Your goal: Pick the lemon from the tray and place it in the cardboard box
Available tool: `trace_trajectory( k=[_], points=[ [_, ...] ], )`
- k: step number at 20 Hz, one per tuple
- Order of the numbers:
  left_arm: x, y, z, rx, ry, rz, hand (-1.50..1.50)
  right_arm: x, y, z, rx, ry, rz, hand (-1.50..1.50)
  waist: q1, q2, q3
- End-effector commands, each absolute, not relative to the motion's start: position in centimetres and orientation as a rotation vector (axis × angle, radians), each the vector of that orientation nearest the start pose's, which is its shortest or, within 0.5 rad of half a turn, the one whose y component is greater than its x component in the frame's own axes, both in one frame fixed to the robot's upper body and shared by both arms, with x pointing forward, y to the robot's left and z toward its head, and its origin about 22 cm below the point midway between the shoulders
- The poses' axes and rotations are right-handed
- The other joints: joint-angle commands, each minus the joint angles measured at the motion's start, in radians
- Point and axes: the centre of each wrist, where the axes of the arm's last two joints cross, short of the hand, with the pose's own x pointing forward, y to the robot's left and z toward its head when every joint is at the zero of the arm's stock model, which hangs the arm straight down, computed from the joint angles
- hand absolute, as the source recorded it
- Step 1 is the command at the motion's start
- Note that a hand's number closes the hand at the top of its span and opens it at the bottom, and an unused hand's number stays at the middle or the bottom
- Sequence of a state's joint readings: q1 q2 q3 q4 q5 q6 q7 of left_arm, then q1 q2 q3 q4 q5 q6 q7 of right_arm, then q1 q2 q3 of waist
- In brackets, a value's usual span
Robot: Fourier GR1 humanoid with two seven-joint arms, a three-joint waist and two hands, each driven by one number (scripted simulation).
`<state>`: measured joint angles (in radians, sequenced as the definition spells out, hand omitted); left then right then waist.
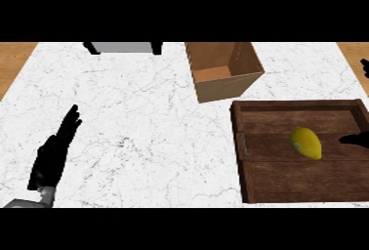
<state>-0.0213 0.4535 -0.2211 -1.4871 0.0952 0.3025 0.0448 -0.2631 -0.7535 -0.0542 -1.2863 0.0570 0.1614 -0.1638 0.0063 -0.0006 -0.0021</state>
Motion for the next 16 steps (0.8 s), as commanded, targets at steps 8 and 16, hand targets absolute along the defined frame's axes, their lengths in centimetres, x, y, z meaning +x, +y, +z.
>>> trace_trajectory(
  k=[8,16],
  points=[
    [24.0,28.3,0.1,0.367,-1.446,-0.198,0.0,30.0,-36.7,15.1,-0.499,-1.082,1.191,-1.5,-0.001,-0.002,0.0],
    [23.4,28.3,1.5,0.374,-1.446,-0.211,0.0,30.4,-32.0,12.5,-0.557,-1.001,1.143,-1.5,0.004,0.0,0.002]
  ],
)
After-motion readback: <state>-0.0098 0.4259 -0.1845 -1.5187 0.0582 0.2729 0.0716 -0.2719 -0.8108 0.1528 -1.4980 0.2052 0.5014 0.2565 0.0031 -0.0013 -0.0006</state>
